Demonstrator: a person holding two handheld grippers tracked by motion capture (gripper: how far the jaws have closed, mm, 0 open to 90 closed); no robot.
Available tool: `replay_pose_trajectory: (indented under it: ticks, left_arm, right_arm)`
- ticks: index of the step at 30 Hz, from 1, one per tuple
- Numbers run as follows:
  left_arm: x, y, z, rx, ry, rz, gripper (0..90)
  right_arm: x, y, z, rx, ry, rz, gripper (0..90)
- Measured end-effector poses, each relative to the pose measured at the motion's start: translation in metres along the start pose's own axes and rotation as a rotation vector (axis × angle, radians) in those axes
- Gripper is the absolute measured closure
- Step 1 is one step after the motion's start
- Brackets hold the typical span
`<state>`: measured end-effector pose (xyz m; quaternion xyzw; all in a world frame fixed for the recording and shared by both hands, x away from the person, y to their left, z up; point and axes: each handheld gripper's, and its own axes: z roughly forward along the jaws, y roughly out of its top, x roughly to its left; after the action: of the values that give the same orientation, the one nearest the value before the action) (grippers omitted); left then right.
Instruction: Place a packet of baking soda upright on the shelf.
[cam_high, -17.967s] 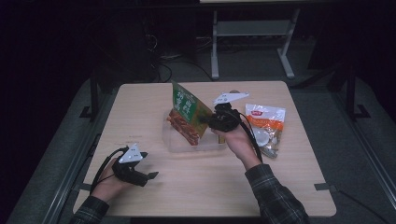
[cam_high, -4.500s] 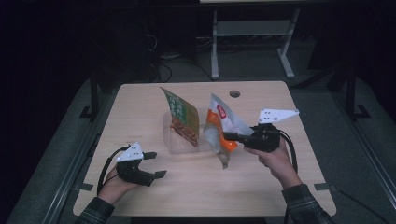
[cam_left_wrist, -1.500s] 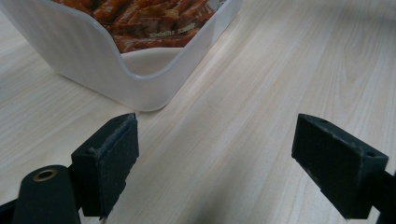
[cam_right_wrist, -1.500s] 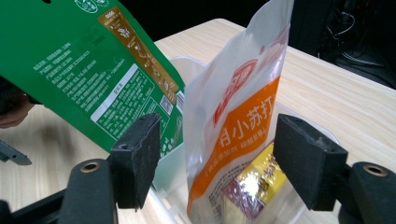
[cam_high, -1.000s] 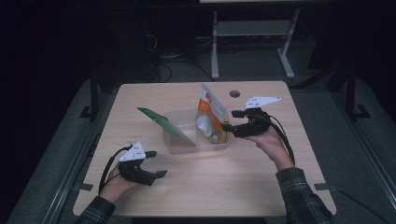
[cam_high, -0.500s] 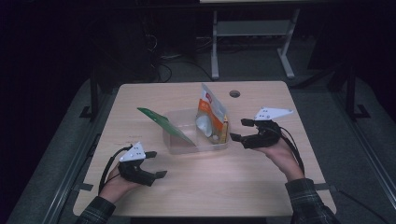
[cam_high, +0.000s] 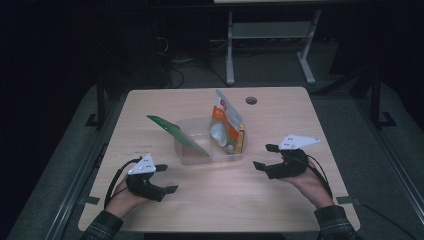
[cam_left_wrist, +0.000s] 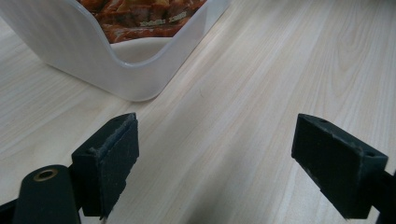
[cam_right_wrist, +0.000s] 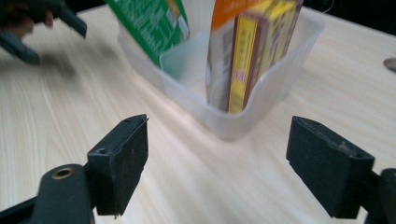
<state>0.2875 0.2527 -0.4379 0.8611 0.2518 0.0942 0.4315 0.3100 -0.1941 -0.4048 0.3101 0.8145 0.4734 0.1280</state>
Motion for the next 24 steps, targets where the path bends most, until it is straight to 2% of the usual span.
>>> replay_pose_trajectory:
  ticks: [2, 5, 8, 18, 21, 24]
  left_arm:
    - [-0.002, -0.001, 0.000, 0.002, -0.004, -0.006, 14.5]
    - [-0.005, -0.005, 0.000, 0.025, -0.007, 0.006, 14.5]
    - [-0.007, -0.011, -0.001, 0.030, -0.014, -0.018, 14.5]
    - [-0.011, -0.019, -0.007, 0.069, -0.029, 0.001, 14.5]
    - [-0.010, -0.019, -0.006, 0.070, -0.035, -0.005, 14.5]
    - [-0.010, -0.018, -0.004, 0.069, -0.033, 0.004, 14.7]
  right_arm:
    - [0.002, -0.007, 0.000, 0.021, -0.010, -0.014, 19.9]
    - [0.005, -0.018, 0.000, 0.041, -0.009, -0.021, 18.9]
    - [0.007, -0.028, -0.002, 0.062, -0.013, -0.019, 18.2]
    - [0.016, -0.058, -0.010, 0.124, -0.032, -0.009, 15.9]
    - [0.018, -0.063, -0.011, 0.153, -0.038, -0.016, 15.6]
    - [0.017, -0.065, -0.011, 0.154, -0.039, -0.011, 15.6]
